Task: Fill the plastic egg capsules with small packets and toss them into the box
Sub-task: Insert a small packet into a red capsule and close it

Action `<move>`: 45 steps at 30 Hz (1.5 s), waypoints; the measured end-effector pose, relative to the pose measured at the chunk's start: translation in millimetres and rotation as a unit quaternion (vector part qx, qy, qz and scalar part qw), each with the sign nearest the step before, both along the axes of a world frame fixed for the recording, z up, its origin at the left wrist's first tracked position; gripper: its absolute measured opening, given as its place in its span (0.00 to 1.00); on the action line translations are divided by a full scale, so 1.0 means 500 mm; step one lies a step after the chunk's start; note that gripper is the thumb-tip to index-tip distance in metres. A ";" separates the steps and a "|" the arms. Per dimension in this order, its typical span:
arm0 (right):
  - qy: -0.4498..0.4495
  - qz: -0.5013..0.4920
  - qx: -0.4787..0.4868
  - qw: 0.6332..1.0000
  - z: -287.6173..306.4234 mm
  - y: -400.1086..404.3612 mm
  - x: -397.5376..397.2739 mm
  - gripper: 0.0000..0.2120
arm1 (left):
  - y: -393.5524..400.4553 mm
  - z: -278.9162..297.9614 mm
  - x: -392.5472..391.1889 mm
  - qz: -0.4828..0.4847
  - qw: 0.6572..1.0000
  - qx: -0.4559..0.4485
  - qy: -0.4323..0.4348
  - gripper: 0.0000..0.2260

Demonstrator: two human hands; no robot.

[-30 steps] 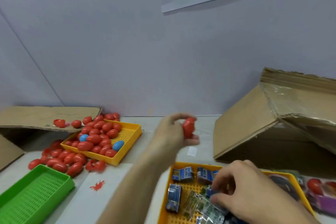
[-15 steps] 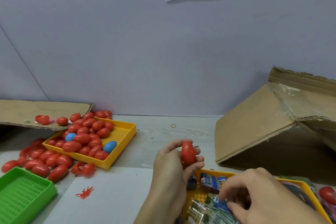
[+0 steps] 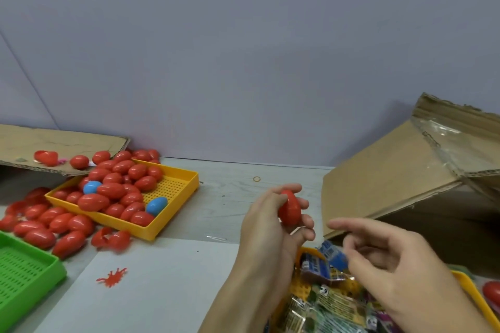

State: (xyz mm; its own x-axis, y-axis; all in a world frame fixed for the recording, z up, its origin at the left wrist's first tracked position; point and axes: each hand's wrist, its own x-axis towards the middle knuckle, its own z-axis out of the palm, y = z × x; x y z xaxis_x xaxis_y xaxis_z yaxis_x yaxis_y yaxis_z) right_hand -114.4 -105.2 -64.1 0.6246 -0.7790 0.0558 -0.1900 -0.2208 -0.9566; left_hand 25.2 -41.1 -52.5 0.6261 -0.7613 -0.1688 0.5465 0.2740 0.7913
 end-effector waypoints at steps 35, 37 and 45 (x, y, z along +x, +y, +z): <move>-0.199 -0.152 0.035 0.968 -0.034 -0.020 0.014 0.12 | 0.007 -0.023 -0.014 -0.111 0.941 0.080 -0.309 0.04; -0.196 -0.141 0.036 0.970 -0.033 -0.018 0.016 0.11 | 0.006 -0.024 -0.011 -0.111 0.946 0.063 -0.297 0.06; -0.228 -0.108 0.138 0.958 -0.030 -0.020 0.016 0.12 | 0.004 -0.028 -0.004 -0.132 0.956 0.048 -0.257 0.14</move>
